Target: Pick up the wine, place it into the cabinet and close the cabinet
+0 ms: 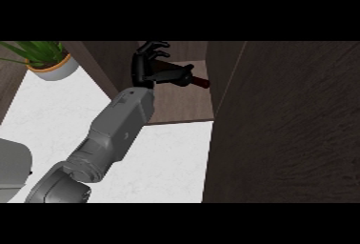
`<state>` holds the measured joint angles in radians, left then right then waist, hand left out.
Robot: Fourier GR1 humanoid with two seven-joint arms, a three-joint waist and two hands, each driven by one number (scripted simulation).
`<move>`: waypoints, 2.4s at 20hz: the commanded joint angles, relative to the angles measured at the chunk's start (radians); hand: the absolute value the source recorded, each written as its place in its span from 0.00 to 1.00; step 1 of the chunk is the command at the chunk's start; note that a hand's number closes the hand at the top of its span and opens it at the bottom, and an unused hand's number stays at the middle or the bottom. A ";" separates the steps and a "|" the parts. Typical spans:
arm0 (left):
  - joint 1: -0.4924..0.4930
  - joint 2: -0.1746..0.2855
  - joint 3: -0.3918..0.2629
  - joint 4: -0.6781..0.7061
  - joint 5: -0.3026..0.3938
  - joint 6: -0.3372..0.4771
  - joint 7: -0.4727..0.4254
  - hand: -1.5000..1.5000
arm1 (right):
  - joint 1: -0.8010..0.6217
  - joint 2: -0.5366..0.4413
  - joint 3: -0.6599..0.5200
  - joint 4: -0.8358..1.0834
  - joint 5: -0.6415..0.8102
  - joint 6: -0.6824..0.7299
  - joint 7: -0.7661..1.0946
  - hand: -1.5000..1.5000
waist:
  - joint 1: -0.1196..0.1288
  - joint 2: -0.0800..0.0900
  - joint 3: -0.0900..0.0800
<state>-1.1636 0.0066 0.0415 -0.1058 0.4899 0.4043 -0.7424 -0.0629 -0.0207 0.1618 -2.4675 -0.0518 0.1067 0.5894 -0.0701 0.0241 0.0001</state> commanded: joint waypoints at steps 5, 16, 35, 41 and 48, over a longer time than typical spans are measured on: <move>-0.005 0.020 -0.018 0.034 -0.040 0.043 0.013 0.00 | 0.001 -0.002 -0.032 -0.014 -0.040 0.005 -0.022 0.00 | -0.003 0.004 0.000; 0.059 -0.006 0.000 0.027 -0.041 0.091 -0.073 0.00 | -0.012 0.011 0.027 -0.024 -0.006 -0.003 0.020 0.00 | -0.014 0.008 -0.002; 0.077 0.010 -0.002 0.021 -0.074 -0.101 -0.079 0.00 | -0.027 0.010 0.044 -0.044 -0.010 -0.015 0.067 0.00 | 0.005 -0.001 -0.002; 0.095 -0.007 -0.017 0.000 -0.047 -0.123 -0.101 0.00 | -0.036 0.011 0.012 -0.002 -0.018 -0.013 0.019 0.00 | 0.007 -0.008 -0.001; 0.150 -0.007 -0.027 -0.025 0.010 -0.200 -0.127 0.00 | 0.012 0.008 0.045 -0.006 -0.008 -0.010 0.002 0.00 | 0.013 -0.015 -0.001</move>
<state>-1.0817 -0.0025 0.0071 -0.1179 0.4580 0.2469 -0.8560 -0.0822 -0.0061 0.2110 -2.4612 -0.0363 0.0811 0.6090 -0.0774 0.0209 -0.0032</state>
